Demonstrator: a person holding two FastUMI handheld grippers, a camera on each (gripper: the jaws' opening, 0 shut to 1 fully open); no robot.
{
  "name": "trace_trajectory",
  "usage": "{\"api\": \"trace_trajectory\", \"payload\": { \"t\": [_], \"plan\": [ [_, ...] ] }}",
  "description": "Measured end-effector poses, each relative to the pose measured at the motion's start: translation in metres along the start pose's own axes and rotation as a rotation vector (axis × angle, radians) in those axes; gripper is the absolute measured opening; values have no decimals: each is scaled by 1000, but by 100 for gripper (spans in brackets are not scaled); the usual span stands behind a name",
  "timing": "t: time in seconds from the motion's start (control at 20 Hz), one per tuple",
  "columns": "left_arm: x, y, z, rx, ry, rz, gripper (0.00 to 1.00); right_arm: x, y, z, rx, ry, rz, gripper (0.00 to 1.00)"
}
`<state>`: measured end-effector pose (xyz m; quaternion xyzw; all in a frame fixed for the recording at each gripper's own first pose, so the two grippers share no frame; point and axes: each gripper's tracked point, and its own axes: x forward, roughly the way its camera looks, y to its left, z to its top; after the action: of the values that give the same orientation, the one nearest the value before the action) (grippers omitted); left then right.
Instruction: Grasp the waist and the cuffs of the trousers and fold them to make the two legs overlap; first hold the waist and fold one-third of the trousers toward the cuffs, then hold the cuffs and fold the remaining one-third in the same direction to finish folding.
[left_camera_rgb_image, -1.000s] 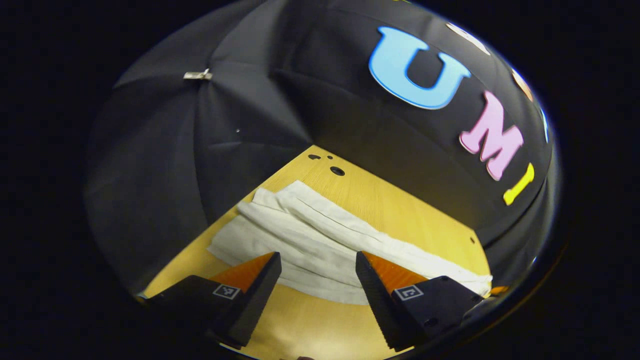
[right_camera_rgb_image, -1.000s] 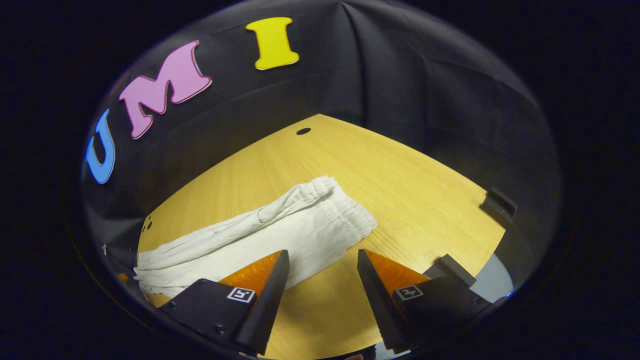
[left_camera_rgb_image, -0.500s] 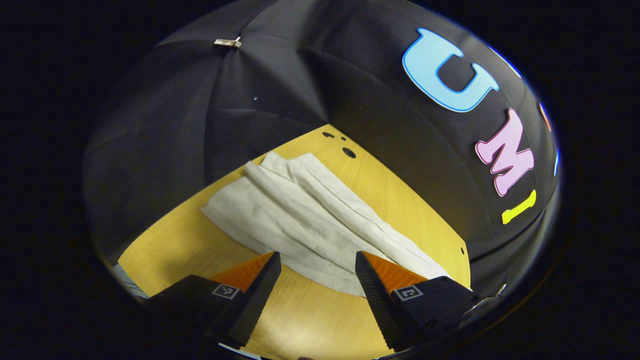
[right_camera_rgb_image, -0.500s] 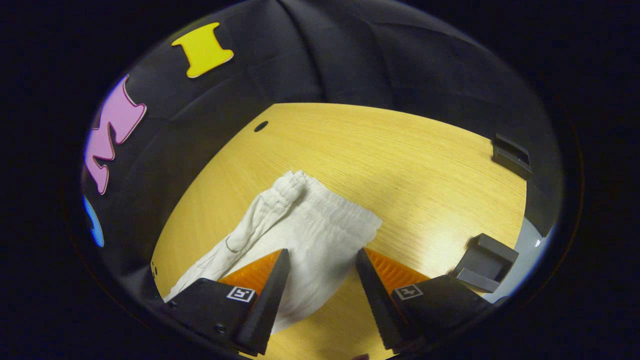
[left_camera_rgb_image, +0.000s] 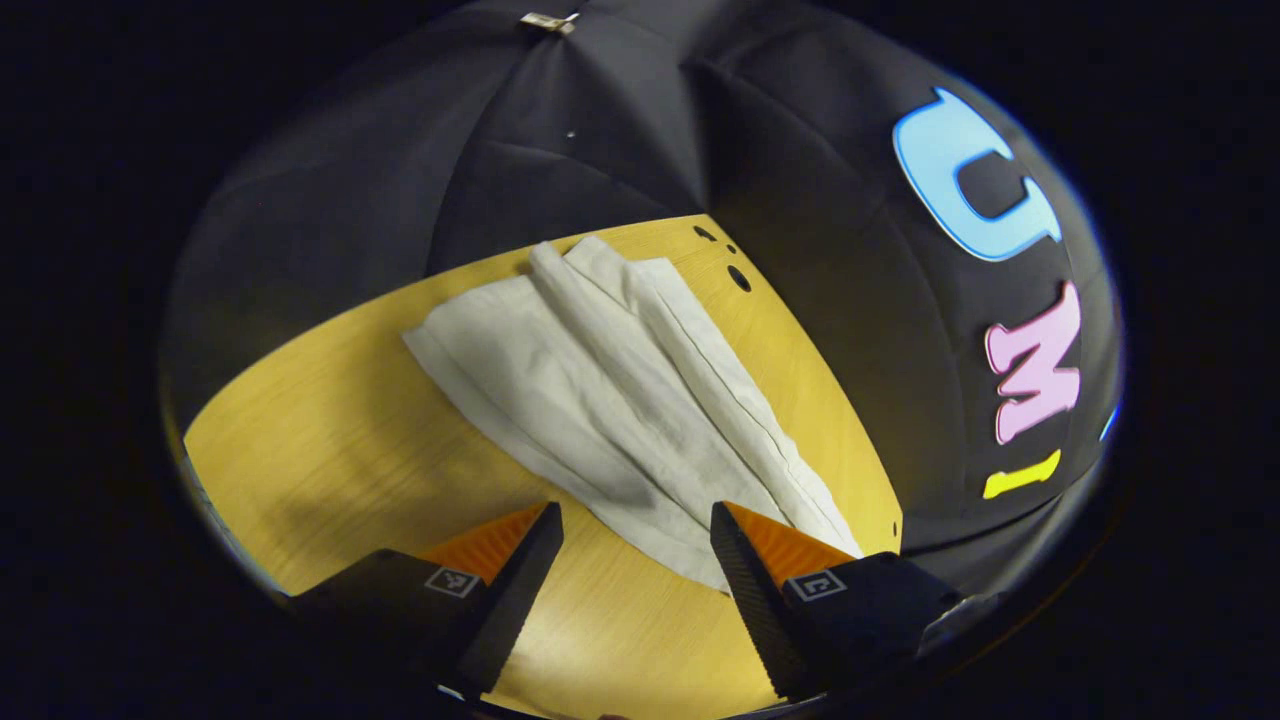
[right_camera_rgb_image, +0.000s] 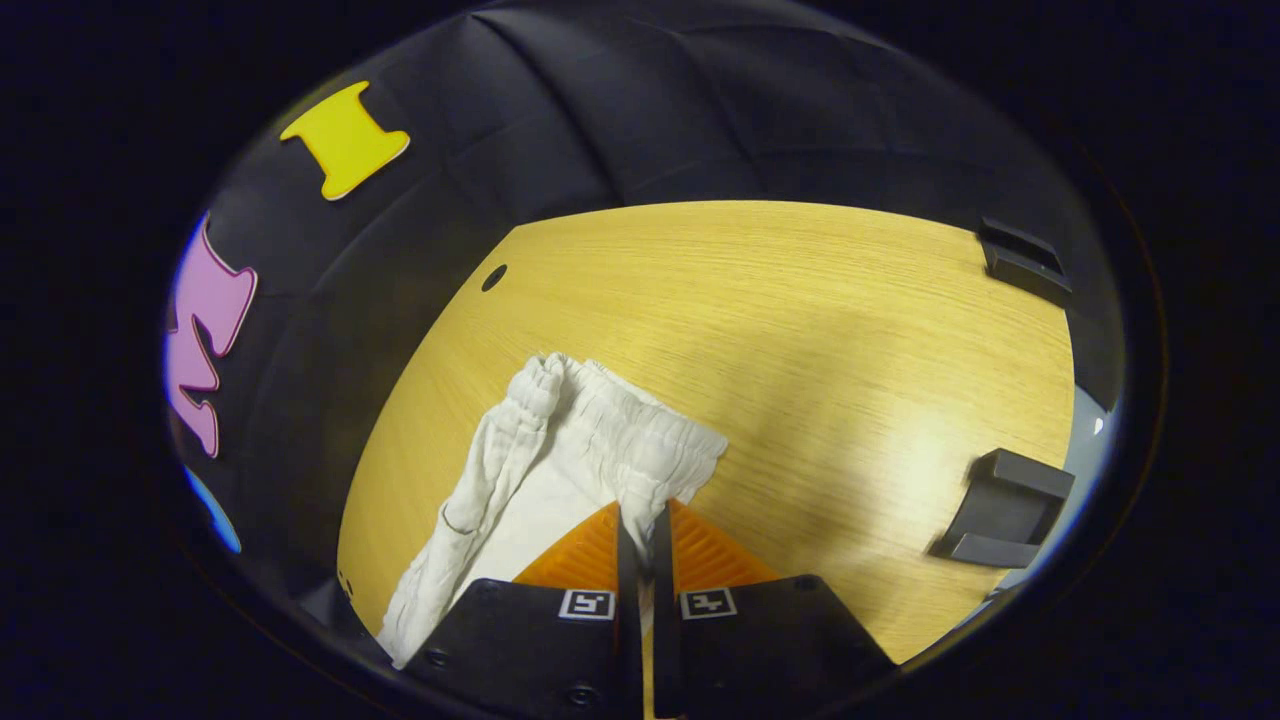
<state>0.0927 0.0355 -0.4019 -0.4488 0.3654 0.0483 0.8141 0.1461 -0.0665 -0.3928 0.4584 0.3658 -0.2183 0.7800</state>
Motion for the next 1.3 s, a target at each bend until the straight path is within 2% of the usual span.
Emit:
{"api": "trace_trajectory", "payload": {
  "t": [0.25,0.4,0.5,0.6,0.7,0.75,0.85,0.95,1.15,1.3],
  "plan": [
    [26,-12,18,-67,-7,-16,95,-2,0,-3,-41,15,5,9],
    [45,-20,26,-71,-15,13,94,-1,0,-3,-48,3,18,9],
    [61,-25,32,-60,-25,37,89,-1,0,-3,-59,1,20,9],
    [73,-26,33,-55,-22,73,80,-2,0,-3,-68,2,23,9],
    [84,-23,34,-57,-10,109,48,-1,0,-4,-73,3,26,9],
    [81,-26,35,-56,-8,104,32,-2,1,-3,-74,4,26,9],
    [83,-26,35,-66,-8,94,16,-1,1,-3,-70,4,28,9],
    [79,-22,34,-81,-7,88,13,-4,4,1,-65,-13,45,9],
    [64,-14,20,-69,-19,85,11,-26,10,17,-163,-107,114,9],
    [52,-11,3,-78,-10,69,12,-43,15,36,-159,-166,135,9]
  ]
}}
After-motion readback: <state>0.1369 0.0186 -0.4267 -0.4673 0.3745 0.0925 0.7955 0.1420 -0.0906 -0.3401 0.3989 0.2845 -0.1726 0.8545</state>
